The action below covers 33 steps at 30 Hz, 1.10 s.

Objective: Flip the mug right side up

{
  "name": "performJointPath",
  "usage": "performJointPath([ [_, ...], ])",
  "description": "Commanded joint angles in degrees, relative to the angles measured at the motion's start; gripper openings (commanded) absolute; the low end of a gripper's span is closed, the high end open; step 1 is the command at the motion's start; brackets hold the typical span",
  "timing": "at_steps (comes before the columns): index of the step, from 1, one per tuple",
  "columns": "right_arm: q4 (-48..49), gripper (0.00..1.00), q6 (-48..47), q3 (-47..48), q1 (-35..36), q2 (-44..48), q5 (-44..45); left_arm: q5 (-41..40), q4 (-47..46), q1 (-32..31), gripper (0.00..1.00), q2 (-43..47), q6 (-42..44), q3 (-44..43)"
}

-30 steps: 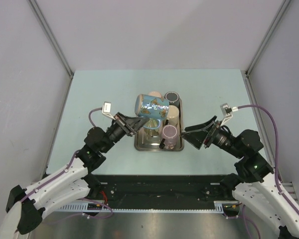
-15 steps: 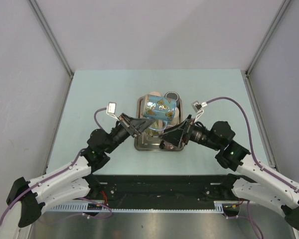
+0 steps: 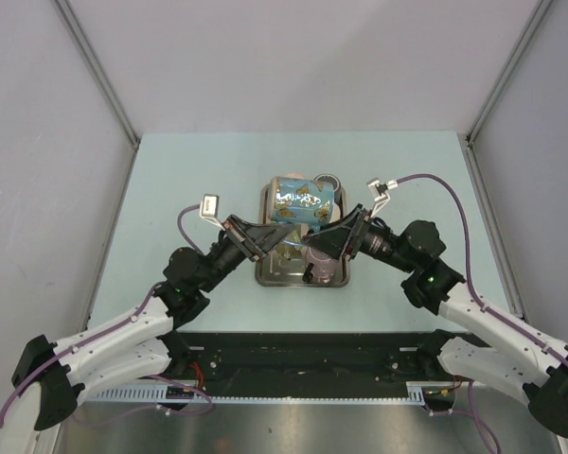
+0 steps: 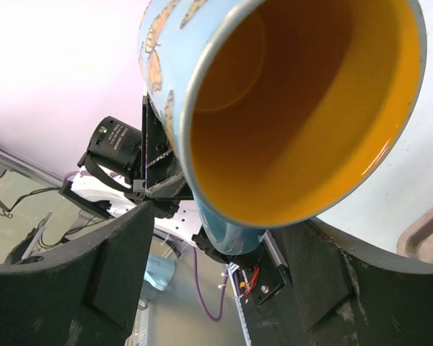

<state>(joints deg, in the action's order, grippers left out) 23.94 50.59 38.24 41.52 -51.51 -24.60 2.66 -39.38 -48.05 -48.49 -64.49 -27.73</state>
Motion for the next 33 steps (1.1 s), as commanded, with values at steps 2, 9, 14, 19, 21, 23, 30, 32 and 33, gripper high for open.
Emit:
performJointPath([
  [2,8.2,0.73,2.1,1.1,0.0,-2.3,-4.0,3.0,-12.1,-1.2,0.0,0.1,-1.3,-3.3],
  [9,9.2,0.69,2.6,2.3,-0.1,-4.2,-6.6,6.0,-13.7,-1.5,0.0,-1.7,-2.0,-4.1],
  [14,9.8,0.62,2.9,2.9,-0.3,-4.8,-6.9,7.4,-14.6,-2.0,0.0,-2.8,-2.0,-4.4],
  [19,11.6,0.56,3.6,2.9,-0.4,-5.2,-5.7,8.0,-15.2,-2.8,0.0,-3.5,-2.0,-4.2],
  [21,12.3,0.54,3.9,2.9,-0.3,-5.4,-5.3,8.1,-15.5,-3.2,0.0,-3.8,-2.0,-3.8],
  [23,13.4,0.52,4.3,2.9,-0.3,-5.4,-5.2,8.1,-15.6,-3.5,0.0,-4.0,-1.9,-3.6],
  [30,13.3,0.43,3.9,3.7,-0.3,-5.5,-5.6,8.0,-15.1,-3.6,0.0,-3.0,-1.6,-2.9],
  [32,13.0,0.4,3.6,3.7,-0.4,-5.1,-5.5,7.8,-14.8,-3.6,0.0,-2.8,-1.3,-2.8],
  [33,12.8,0.34,3.5,3.7,-0.3,-4.9,-5.5,7.5,-14.7,-3.6,0.0,-2.6,-1.3,-2.8],
])
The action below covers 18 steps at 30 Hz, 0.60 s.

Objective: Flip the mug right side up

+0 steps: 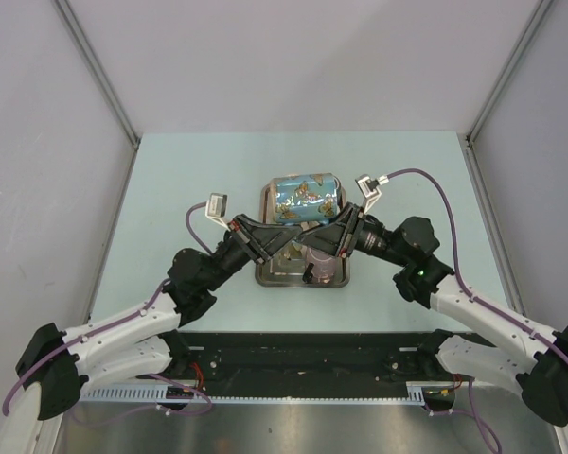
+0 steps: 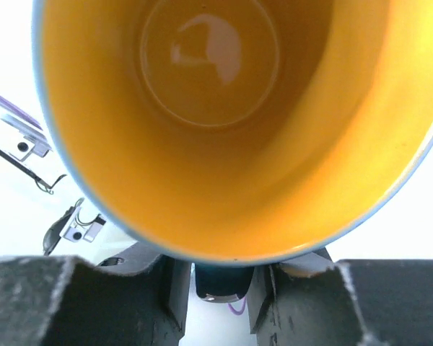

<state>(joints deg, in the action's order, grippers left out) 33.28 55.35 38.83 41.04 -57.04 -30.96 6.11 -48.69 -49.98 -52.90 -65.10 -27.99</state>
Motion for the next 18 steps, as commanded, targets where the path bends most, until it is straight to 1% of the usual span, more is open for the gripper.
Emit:
performJointPath([
  [1,3.3,0.31,-1.4,3.1,0.2,0.9,0.8,4.1,-5.3,-1.7,0.0,2.1,-0.6,-2.5],
  [3,2.6,0.24,-1.6,3.1,0.1,1.1,0.7,3.6,-5.0,-1.7,0.0,2.4,-0.5,-2.1],
  [5,2.0,0.19,-2.1,3.2,0.0,1.7,0.7,3.4,-4.8,-1.7,0.0,2.8,-0.3,-1.8],
  [7,0.7,0.04,-2.7,3.2,-0.1,1.9,0.8,2.9,-4.1,-1.7,0.0,3.4,0.1,-1.7],
  [8,0.0,0.0,-3.1,3.4,-0.1,2.2,0.8,2.8,-3.9,-1.7,0.0,3.7,0.4,-1.5],
  [13,-5.0,0.0,-6.4,5.0,0.1,3.0,0.2,1.0,-0.6,-1.6,0.0,5.2,1.8,-1.3],
  [15,-8.9,0.0,-9.4,5.6,0.6,4.0,1.4,0.4,1.0,-1.6,0.13,6.2,2.6,-1.2],
  [16,-10.0,0.0,-10.0,5.8,0.6,4.4,1.9,-0.2,1.3,-1.5,0.26,6.6,3.0,-0.9],
  [18,-11.6,0.0,-11.2,6.0,0.6,4.9,2.4,-1.1,2.3,-1.4,0.36,7.7,3.8,-0.7],
])
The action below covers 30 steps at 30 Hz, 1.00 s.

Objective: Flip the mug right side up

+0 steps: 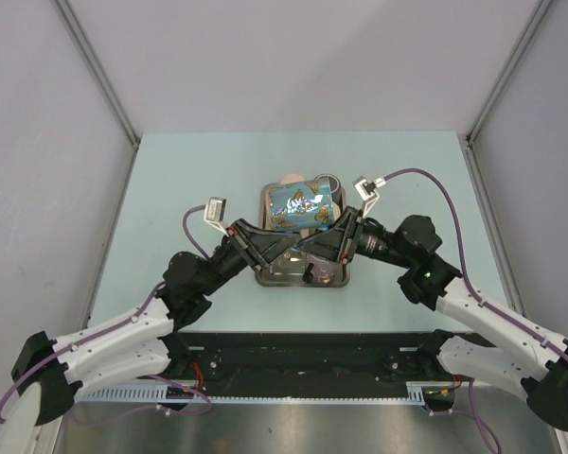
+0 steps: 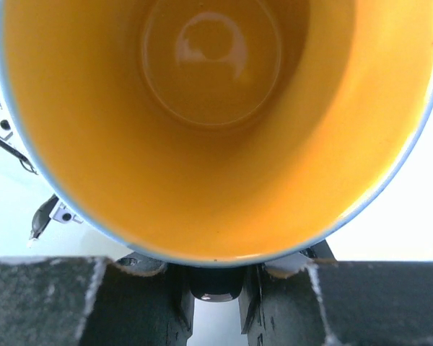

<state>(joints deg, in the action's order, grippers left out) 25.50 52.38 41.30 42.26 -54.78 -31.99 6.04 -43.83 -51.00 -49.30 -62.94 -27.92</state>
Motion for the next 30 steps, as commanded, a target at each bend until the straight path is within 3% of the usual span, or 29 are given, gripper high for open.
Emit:
performJointPath([
  [1,-4.3,0.0,-8.6,3.5,-0.7,2.8,3.4,-1.3,-2.4,-0.2,0.42,4.5,1.9,-0.6],
  [2,-4.6,0.0,-8.8,3.6,-0.7,3.0,3.7,-1.6,-2.1,-0.1,0.51,4.7,2.1,-0.5],
  [5,-5.2,0.0,-9.1,3.5,-0.9,3.6,3.9,-1.8,-1.3,0.4,0.62,5.6,2.6,-0.6],
  [14,-7.1,0.0,-9.4,3.5,-3.8,5.8,4.4,-2.6,4.5,2.2,0.71,9.9,3.6,0.6],
  [18,-8.6,0.0,-8.1,4.1,-9.5,8.0,2.6,-9.7,10.4,2.8,0.8,15.9,4.0,3.2],
  [21,-15.5,0.0,-10.0,6.6,-13.2,8.8,4.7,-14.0,16.5,3.2,0.82,20.7,5.1,3.5],
  [24,-36.5,0.0,-19.3,16.9,-15.8,5.1,16.7,-17.4,26.1,3.3,0.82,24.6,7.6,1.4],
  [25,-45.8,0.0,-21.6,22.7,-16.0,3.3,26.2,-19.6,29.4,3.3,0.82,24.9,8.2,0.2],
  [26,-49.8,0.0,-24.8,25.4,-16.3,-1.2,31.0,-20.6,36.7,3.3,0.81,24.7,8.4,-1.0],
  [28,-55.8,0.0,-26.6,29.1,-17.9,-5.1,43.3,-22.3,42.9,3.3,0.8,23.7,9.0,-4.3],
  [30,-56.3,0.0,-27.8,31.6,-20.6,-9.8,48.3,-22.4,49.5,3.3,0.79,22.4,8.4,-5.8],
])
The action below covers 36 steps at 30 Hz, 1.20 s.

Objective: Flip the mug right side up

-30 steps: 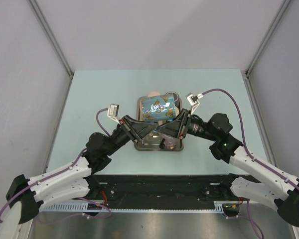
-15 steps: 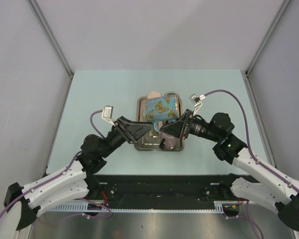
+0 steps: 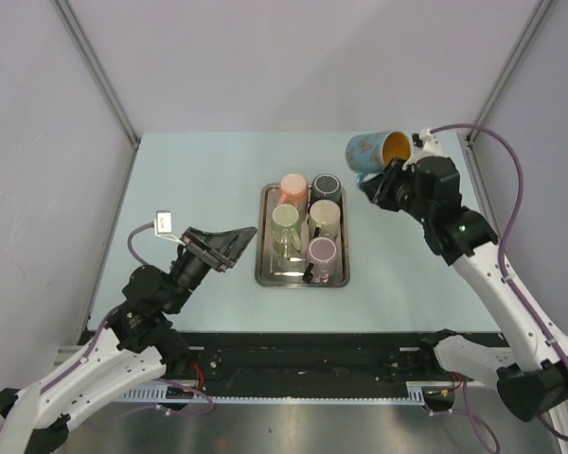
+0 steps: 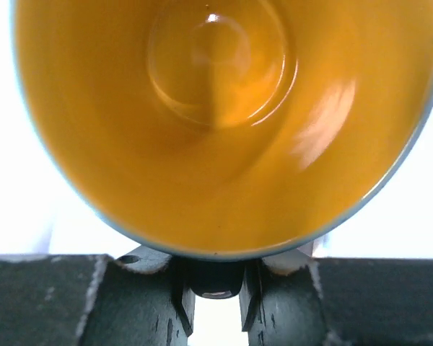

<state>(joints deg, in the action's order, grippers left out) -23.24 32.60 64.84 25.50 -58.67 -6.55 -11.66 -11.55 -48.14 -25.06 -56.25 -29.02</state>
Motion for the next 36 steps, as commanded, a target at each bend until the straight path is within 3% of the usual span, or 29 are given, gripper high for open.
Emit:
performJointPath([
  [1,-7.9,0.0,-8.3,9.0,-5.0,-8.0,26.7,-4.4,18.3,0.4,0.79,-2.0,1.4,-4.6],
  [7,-11.0,0.0,-8.5,19.4,-16.9,-24.3,29.8,-5.6,25.1,0.4,0.8,-0.7,1.1,-4.2],
  [11,-11.2,0.0,-8.1,24.0,-20.6,-33.7,30.5,-6.3,28.9,0.4,0.8,0.4,2.3,-4.9],
  [24,-18.9,0.0,-9.5,48.4,-24.2,-61.6,30.5,-7.6,31.7,0.4,0.8,1.3,5.4,-2.6],
  [36,-21.3,0.0,-9.3,52.9,-27.0,-68.9,26.2,-6.5,29.4,0.5,0.8,-3.8,6.8,-2.0],
])
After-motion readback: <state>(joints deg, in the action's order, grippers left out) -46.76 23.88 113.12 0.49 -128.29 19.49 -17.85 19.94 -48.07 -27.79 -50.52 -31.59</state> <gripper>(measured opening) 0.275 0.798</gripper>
